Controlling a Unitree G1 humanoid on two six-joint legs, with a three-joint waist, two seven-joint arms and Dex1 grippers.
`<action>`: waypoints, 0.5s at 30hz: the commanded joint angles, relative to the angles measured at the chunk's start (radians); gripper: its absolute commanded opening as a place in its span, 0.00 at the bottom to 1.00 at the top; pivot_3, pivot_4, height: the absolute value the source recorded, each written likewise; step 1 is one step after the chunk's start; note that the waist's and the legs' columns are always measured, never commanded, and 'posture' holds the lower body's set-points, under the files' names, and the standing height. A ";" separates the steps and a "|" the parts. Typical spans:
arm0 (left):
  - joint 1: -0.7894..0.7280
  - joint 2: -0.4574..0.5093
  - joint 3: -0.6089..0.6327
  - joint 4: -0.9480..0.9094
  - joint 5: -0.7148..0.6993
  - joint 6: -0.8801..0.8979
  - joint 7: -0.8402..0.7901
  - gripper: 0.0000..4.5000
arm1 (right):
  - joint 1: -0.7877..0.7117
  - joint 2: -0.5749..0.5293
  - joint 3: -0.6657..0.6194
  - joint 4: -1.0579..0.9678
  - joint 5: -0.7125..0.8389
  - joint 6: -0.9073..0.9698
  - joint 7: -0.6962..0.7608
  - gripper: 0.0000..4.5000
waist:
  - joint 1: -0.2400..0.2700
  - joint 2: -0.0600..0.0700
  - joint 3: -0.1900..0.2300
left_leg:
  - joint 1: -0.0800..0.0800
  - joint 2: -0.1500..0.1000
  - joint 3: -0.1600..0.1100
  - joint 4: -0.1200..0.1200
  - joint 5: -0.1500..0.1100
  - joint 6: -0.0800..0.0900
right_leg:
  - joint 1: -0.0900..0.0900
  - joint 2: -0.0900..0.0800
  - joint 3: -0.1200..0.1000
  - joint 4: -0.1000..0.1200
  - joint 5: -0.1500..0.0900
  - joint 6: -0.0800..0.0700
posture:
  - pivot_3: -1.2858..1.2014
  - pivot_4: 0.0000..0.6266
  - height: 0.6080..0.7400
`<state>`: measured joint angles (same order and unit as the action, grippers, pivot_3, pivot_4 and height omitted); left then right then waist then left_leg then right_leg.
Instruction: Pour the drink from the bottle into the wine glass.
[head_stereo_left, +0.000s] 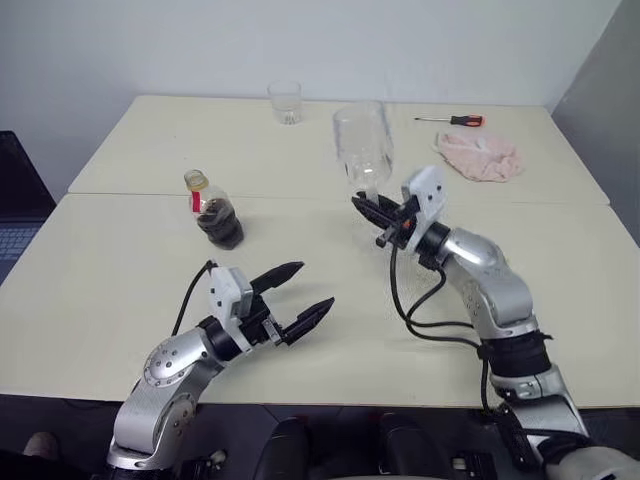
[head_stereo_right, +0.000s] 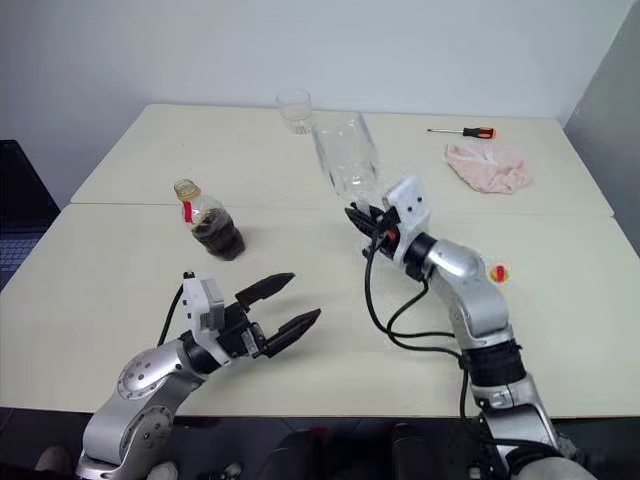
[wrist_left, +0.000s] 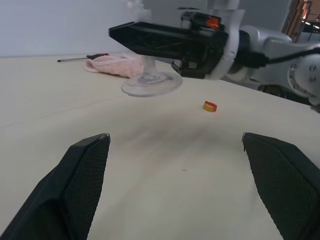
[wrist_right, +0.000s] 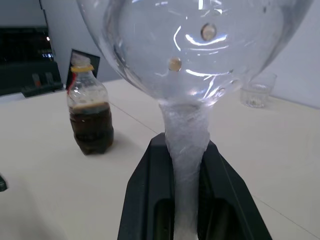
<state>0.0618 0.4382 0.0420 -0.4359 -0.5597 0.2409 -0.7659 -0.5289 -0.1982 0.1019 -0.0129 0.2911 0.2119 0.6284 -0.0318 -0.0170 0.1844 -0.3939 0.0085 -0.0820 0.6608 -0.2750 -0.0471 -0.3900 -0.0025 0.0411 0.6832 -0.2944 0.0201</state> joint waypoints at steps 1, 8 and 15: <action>0.006 0.010 0.021 -0.062 -0.032 0.008 0.005 1.00 | -0.005 0.038 -0.001 0.018 -0.002 -0.149 0.027 0.04 | -0.002 0.000 0.000 | 0.001 0.000 0.000 0.000 0.000 0.000 | 0.000 0.000 0.000 0.000 0.000 0.000 | 0.52 0.24 1.00; 0.038 0.031 0.061 -0.112 -0.057 0.034 0.031 1.00 | -0.057 0.163 0.031 0.332 -0.088 -0.458 0.026 0.04 | -0.002 0.000 0.000 | 0.006 0.001 0.002 0.000 0.000 0.000 | 0.001 0.002 0.002 0.005 0.000 -0.001 | 0.52 0.24 1.00; 0.050 0.043 0.089 -0.147 -0.077 0.060 0.063 1.00 | -0.171 0.228 0.044 0.676 -0.195 -0.761 -0.008 0.04 | -0.002 0.000 0.000 | 0.007 0.001 0.002 0.000 0.000 0.000 | 0.001 0.002 0.003 0.005 0.000 -0.001 | 0.52 0.24 1.00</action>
<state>0.1117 0.4750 0.1114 -0.5298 -0.6167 0.3013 -0.7086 -0.6692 0.0170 0.1418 0.6331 0.1168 -0.4605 0.6294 -0.0334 -0.0166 0.1848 -0.3863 0.0099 -0.0800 0.6605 -0.2749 -0.0474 -0.3886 -0.0008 0.0445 0.6888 -0.2943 0.0189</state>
